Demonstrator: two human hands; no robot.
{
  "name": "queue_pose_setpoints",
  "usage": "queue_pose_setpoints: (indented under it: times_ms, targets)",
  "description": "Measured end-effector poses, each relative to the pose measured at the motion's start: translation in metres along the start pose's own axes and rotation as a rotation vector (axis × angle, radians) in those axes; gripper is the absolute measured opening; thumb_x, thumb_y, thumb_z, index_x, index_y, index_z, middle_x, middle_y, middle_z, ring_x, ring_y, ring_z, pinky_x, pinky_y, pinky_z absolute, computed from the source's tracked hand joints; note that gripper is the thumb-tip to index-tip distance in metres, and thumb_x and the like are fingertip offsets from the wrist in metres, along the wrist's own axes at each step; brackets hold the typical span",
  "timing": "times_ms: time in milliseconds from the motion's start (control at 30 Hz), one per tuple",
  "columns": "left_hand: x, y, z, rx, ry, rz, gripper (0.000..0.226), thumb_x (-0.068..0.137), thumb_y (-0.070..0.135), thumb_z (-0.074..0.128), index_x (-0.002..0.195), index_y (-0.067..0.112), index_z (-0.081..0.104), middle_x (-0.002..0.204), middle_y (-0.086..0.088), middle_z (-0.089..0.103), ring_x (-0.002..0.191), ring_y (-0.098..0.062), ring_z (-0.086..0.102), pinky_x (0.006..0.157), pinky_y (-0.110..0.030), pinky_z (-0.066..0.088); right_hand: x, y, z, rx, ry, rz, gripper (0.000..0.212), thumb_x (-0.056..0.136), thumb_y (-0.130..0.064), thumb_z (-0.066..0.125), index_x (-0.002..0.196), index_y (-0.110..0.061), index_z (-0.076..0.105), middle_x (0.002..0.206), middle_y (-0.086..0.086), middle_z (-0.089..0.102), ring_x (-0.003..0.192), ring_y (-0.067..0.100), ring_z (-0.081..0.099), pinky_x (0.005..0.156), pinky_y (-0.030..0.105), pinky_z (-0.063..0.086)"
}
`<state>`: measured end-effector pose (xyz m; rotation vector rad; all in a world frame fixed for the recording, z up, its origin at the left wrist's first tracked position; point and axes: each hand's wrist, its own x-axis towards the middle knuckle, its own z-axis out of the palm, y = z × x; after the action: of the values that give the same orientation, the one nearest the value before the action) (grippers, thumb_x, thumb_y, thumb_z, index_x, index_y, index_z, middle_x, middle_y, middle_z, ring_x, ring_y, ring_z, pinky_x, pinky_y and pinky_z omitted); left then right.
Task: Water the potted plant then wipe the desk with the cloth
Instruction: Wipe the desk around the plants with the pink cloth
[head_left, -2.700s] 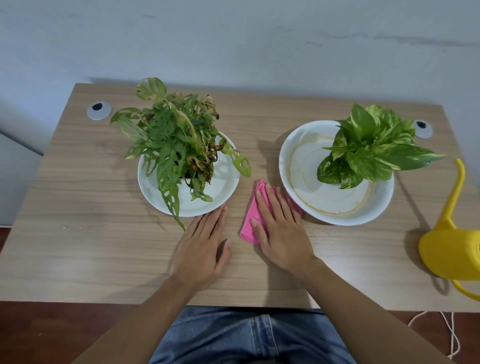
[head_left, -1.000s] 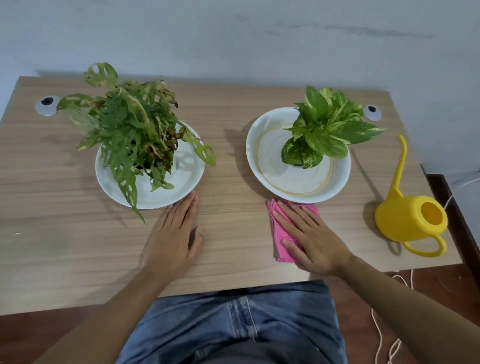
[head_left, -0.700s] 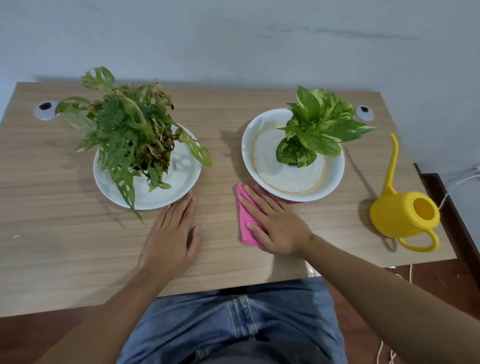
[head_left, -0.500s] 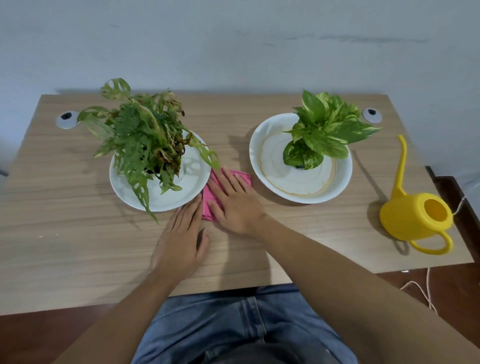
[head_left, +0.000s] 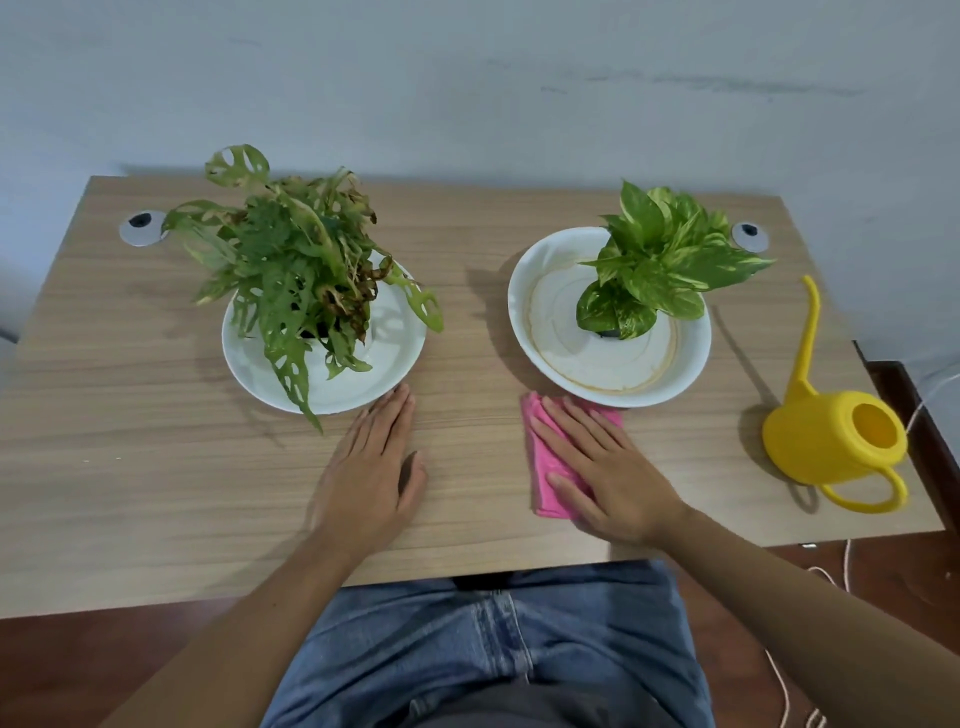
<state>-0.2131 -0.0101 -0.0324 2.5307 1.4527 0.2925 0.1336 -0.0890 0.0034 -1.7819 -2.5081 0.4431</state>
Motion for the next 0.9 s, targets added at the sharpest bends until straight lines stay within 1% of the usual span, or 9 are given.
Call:
queue_pose_setpoints:
  times_ms: [67, 167, 300, 433, 567, 700, 767, 900]
  targets:
    - [0.0, 0.0, 0.0, -0.004, 0.0, -0.002, 0.074, 0.113, 0.039, 0.042, 0.177, 0.006, 0.026, 0.189, -0.006, 0.016, 0.173, -0.02, 0.023, 0.14, -0.046, 0.022, -0.017, 0.009, -0.001, -0.006, -0.004, 0.002, 0.075, 0.119, -0.04, 0.046, 0.182, -0.026, 0.007, 0.191, -0.006, -0.004, 0.177, 0.017, -0.003, 0.14, 0.055, 0.016]
    - [0.0, 0.001, 0.0, -0.008, 0.003, -0.008, 0.074, 0.112, 0.04, 0.041, 0.176, 0.006, 0.027, 0.188, -0.006, 0.017, 0.173, -0.021, 0.024, 0.14, -0.047, 0.024, -0.018, 0.011, 0.0, -0.002, 0.001, 0.024, 0.075, 0.119, -0.04, 0.047, 0.182, -0.026, 0.008, 0.191, -0.006, -0.003, 0.177, 0.018, -0.002, 0.14, 0.055, 0.016]
    - [0.0, 0.002, -0.001, -0.019, 0.015, -0.007, 0.074, 0.111, 0.039, 0.043, 0.175, 0.005, 0.03, 0.187, -0.008, 0.021, 0.172, -0.023, 0.026, 0.14, -0.047, 0.024, 0.015, -0.007, 0.009, 0.003, 0.048, 0.063, 0.073, 0.12, -0.044, 0.041, 0.182, -0.027, 0.006, 0.191, -0.003, -0.002, 0.177, 0.018, -0.001, 0.14, 0.054, 0.015]
    - [0.0, 0.002, 0.0, -0.012, 0.004, -0.012, 0.075, 0.111, 0.039, 0.043, 0.176, 0.006, 0.027, 0.188, -0.008, 0.02, 0.173, -0.023, 0.024, 0.139, -0.049, 0.025, 0.064, -0.037, 0.017, 0.016, 0.067, 0.07, 0.072, 0.12, -0.053, 0.031, 0.182, -0.03, 0.001, 0.191, -0.003, -0.005, 0.177, 0.02, -0.006, 0.14, 0.054, 0.013]
    - [0.0, 0.001, 0.0, -0.012, 0.0, -0.001, 0.075, 0.112, 0.039, 0.043, 0.177, 0.007, 0.026, 0.188, -0.007, 0.019, 0.173, -0.022, 0.022, 0.139, -0.05, 0.026, 0.088, -0.053, 0.023, 0.033, 0.109, 0.049, 0.072, 0.119, -0.054, 0.032, 0.182, -0.027, 0.008, 0.191, -0.001, 0.002, 0.177, 0.021, -0.004, 0.14, 0.053, 0.013]
    - [0.001, -0.002, 0.002, -0.021, -0.004, 0.002, 0.074, 0.112, 0.039, 0.043, 0.177, 0.008, 0.026, 0.188, -0.008, 0.02, 0.173, -0.024, 0.023, 0.138, -0.052, 0.027, 0.065, -0.033, 0.017, 0.06, 0.094, -0.02, 0.074, 0.119, -0.053, 0.039, 0.182, -0.031, 0.009, 0.19, -0.007, 0.0, 0.176, 0.015, -0.005, 0.142, 0.047, 0.008]
    - [0.002, -0.002, 0.002, -0.021, 0.0, 0.007, 0.074, 0.112, 0.04, 0.043, 0.177, 0.007, 0.027, 0.187, -0.008, 0.021, 0.173, -0.024, 0.024, 0.139, -0.052, 0.026, 0.041, -0.02, 0.015, 0.07, 0.094, 0.01, 0.074, 0.118, -0.052, 0.043, 0.181, -0.033, 0.008, 0.19, -0.01, 0.0, 0.176, 0.014, -0.003, 0.142, 0.048, 0.01]
    - [0.001, -0.002, 0.003, -0.012, 0.008, 0.009, 0.074, 0.112, 0.041, 0.041, 0.176, 0.006, 0.027, 0.187, -0.009, 0.022, 0.173, -0.025, 0.025, 0.139, -0.052, 0.026, -0.013, 0.008, 0.012, 0.092, 0.116, 0.085, 0.073, 0.118, -0.045, 0.048, 0.181, -0.034, 0.013, 0.19, -0.01, 0.005, 0.176, 0.014, 0.005, 0.14, 0.054, 0.016]
